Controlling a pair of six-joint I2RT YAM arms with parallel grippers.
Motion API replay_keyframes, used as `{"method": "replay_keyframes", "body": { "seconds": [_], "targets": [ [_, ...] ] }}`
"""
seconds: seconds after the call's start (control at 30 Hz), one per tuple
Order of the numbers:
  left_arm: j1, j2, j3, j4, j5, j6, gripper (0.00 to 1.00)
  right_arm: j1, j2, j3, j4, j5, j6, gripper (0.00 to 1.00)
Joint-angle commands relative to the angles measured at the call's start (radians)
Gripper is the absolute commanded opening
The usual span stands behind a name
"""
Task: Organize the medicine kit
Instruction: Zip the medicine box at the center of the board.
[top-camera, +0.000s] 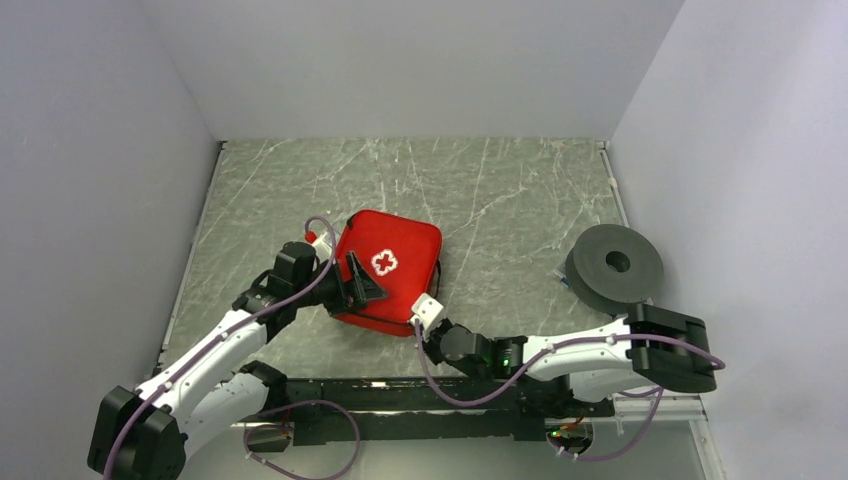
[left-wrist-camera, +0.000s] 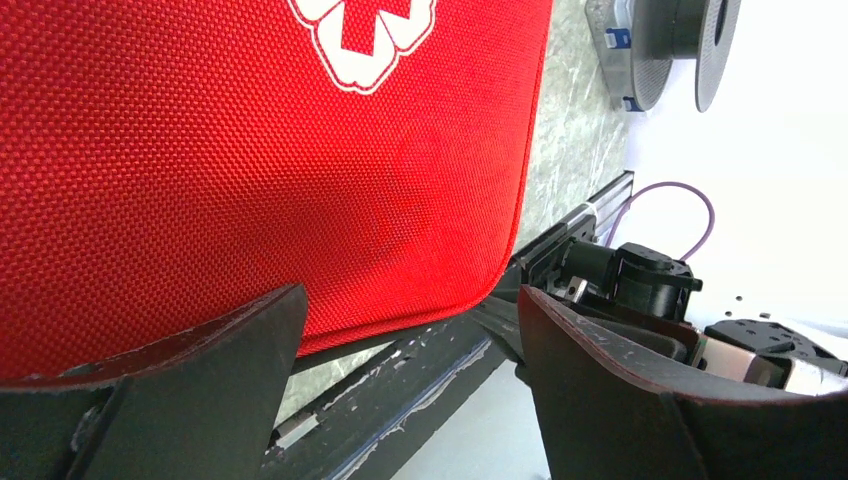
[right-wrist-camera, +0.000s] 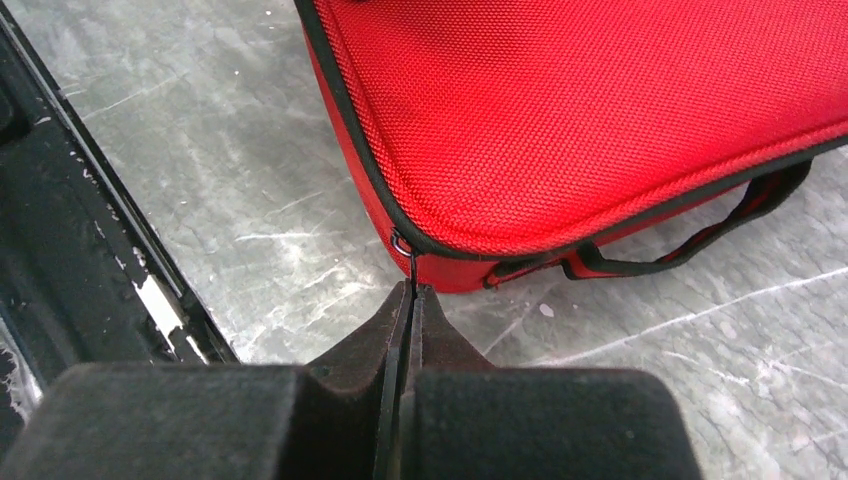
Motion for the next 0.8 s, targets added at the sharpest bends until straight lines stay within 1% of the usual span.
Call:
{"method": "replay_keyframes", "body": {
  "seconds": [0.0, 0.23, 0.47, 0.63, 0.77],
  "targets": [
    [0.005, 0.002, -0.082, -0.094, -0.067, 0.019, 0.88, -0.035, -0.079, -0.048, -0.114, 0.031, 0.027, 0.00],
    [0.012, -0.019, -0.095, -0.096, -0.058, 0.017, 0.88, -0.104, -0.089, -0.029, -0.138, 0.025, 0.017, 0.00],
    [0.026, -0.028, -0.102, -0.097, -0.044, 0.023, 0.87, -0.179, -0.068, 0.013, -0.156, 0.073, 0.031, 0.00],
    [0.040, -0.034, -0.107, -0.102, -0.033, 0.033, 0.87, -0.249, -0.063, 0.026, -0.096, 0.032, -0.016, 0.00],
    [0.049, -0.038, -0.105, -0.106, -0.022, 0.042, 0.87, -0.310, -0.018, 0.054, -0.033, 0.004, -0.067, 0.00]
  ]
}}
